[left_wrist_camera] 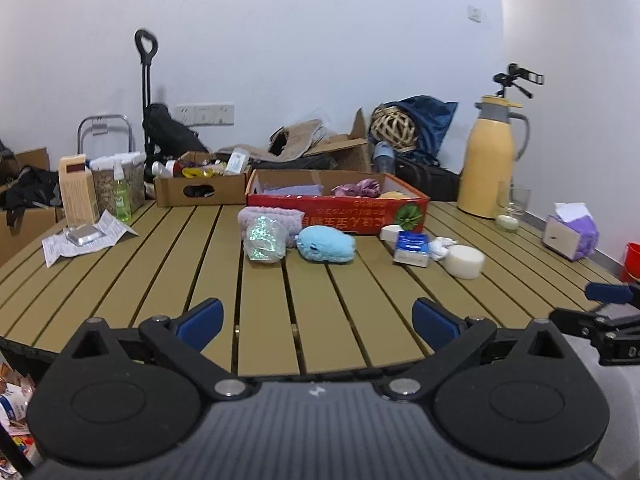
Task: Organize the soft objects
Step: 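Reach the right tool to the white foam cylinder and close on it, then carry the foam cylinder into the box with the right tool while the left carries the wedge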
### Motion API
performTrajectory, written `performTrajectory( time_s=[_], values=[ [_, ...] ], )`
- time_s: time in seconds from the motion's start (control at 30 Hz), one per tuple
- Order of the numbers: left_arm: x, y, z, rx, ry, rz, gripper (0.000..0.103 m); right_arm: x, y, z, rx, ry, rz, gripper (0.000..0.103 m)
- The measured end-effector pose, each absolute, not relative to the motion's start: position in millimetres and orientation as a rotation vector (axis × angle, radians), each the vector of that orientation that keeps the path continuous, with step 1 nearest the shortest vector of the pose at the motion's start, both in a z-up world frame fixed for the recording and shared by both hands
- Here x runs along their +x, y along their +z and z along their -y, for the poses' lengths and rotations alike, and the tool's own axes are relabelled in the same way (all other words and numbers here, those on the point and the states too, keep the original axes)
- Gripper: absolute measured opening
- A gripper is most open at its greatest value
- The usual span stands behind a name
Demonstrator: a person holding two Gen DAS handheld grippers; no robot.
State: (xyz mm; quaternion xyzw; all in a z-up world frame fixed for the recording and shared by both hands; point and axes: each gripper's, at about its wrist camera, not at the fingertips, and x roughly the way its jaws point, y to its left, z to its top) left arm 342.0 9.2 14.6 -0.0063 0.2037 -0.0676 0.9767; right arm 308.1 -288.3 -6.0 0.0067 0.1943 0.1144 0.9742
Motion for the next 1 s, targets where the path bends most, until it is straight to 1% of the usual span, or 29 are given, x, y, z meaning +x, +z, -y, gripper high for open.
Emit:
performTrajectory(
  time_s=[0.13, 0.27, 0.43, 0.47, 0.53, 0.6, 0.73, 0.8, 0.87, 0.93, 1.0],
  values=[
    [377, 7, -11, -0.03, -0.121, -0.451, 0.101, 336, -12, 290, 0.036, 0.225, -0.409, 0.089],
    [415, 1, -7, -0.023, -0.117, -0.469, 0.098, 368, -18, 291, 0.053, 0.232, -0.436, 0.088],
    [463, -1, 9, -0.025, -0.148, -0.477, 0.087, 416, -20, 291, 0.061, 0.229, -0.458, 0.087],
    [472, 0, 15, -0.021, -0.168, -0.481, 0.082, 427, -20, 291, 0.061, 0.229, -0.458, 0.084],
    [490, 0, 33, -0.008, -0.235, -0.483, 0.079, 447, -21, 292, 0.058, 0.227, -0.47, 0.078],
    [509, -2, 54, 0.013, -0.307, -0.488, 0.076, 469, -23, 295, 0.066, 0.217, -0.485, 0.076],
    [545, -13, 90, 0.048, -0.379, -0.512, 0.076, 507, -35, 306, 0.106, 0.181, -0.522, 0.074],
    [563, -21, 106, 0.064, -0.417, -0.528, 0.076, 526, -44, 309, 0.109, 0.177, -0.569, 0.07],
    [580, -30, 118, 0.069, -0.434, -0.552, 0.076, 537, -49, 312, 0.114, 0.166, -0.581, 0.061],
    [592, -38, 123, 0.049, -0.427, -0.587, 0.076, 546, -52, 315, 0.104, 0.155, -0.584, 0.058],
    [598, -43, 125, 0.045, -0.423, -0.6, 0.076, 552, -57, 320, 0.097, 0.138, -0.588, 0.058]
  ],
)
